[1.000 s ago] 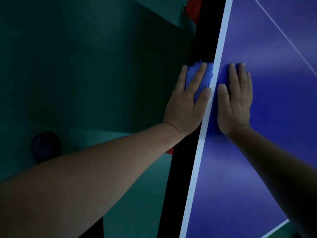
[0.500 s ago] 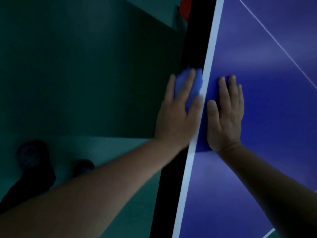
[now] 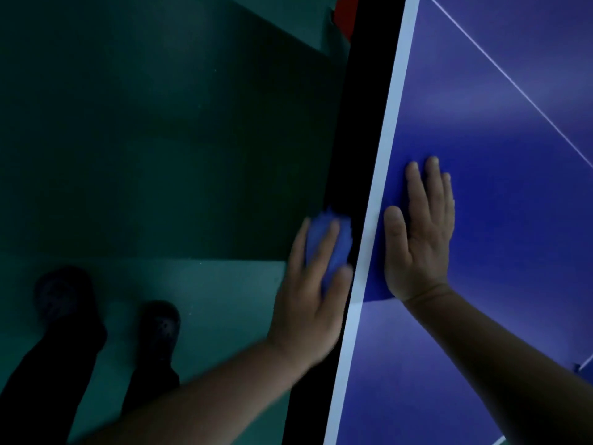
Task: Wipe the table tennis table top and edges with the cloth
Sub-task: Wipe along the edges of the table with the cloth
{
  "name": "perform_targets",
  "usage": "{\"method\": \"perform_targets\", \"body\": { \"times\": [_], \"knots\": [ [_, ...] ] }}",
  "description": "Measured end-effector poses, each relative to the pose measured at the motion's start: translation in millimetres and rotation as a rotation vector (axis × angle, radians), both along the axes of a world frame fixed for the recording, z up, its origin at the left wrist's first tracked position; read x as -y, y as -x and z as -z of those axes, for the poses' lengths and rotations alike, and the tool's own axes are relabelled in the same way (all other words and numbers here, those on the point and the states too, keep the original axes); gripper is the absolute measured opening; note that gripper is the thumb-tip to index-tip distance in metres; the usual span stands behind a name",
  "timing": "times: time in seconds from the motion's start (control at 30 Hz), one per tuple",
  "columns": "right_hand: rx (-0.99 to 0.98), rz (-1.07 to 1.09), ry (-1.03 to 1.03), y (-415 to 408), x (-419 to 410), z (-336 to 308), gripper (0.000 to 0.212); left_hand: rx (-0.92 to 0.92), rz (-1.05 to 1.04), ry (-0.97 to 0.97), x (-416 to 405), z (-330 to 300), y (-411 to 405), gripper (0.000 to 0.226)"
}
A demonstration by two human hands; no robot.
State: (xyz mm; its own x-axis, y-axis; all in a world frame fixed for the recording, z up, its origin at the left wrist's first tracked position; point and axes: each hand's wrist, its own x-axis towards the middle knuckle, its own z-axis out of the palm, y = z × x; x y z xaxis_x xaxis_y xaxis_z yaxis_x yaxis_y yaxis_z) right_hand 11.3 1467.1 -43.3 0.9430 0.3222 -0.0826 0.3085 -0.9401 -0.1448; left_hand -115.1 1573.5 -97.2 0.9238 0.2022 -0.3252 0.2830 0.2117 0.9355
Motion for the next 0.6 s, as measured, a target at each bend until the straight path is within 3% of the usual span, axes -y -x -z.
{"method": "perform_targets", "body": {
  "times": [0.1,0.23,0.33,0.47,0.6],
  "knots": [
    [-0.005,0.005,0.0,0.2,-0.5,-0.3,0.064,0.068,-0.043,-0.105,-36.1,11.0,-97.9,0.053],
    [-0.007,0.006,0.011,0.1,-1.5,-0.5,0.065,0.043,-0.063,-0.044,-63.3,5.9,-171.5,0.052],
    [-0.003,0.005,0.01,0.1,-1.1,-0.1,0.064,0.079,-0.067,-0.077,-42.5,10.9,-119.4,0.055],
    [0.002,0.004,0.009,0.0,0.2,0.7,0.064,-0.02,0.011,0.027,-1.8,-7.0,6.3,0.054],
    [0.003,0.0,0.009,0.2,-0.8,0.7,0.064,-0.076,0.003,0.009,7.8,-24.7,19.5,0.049]
  ]
}}
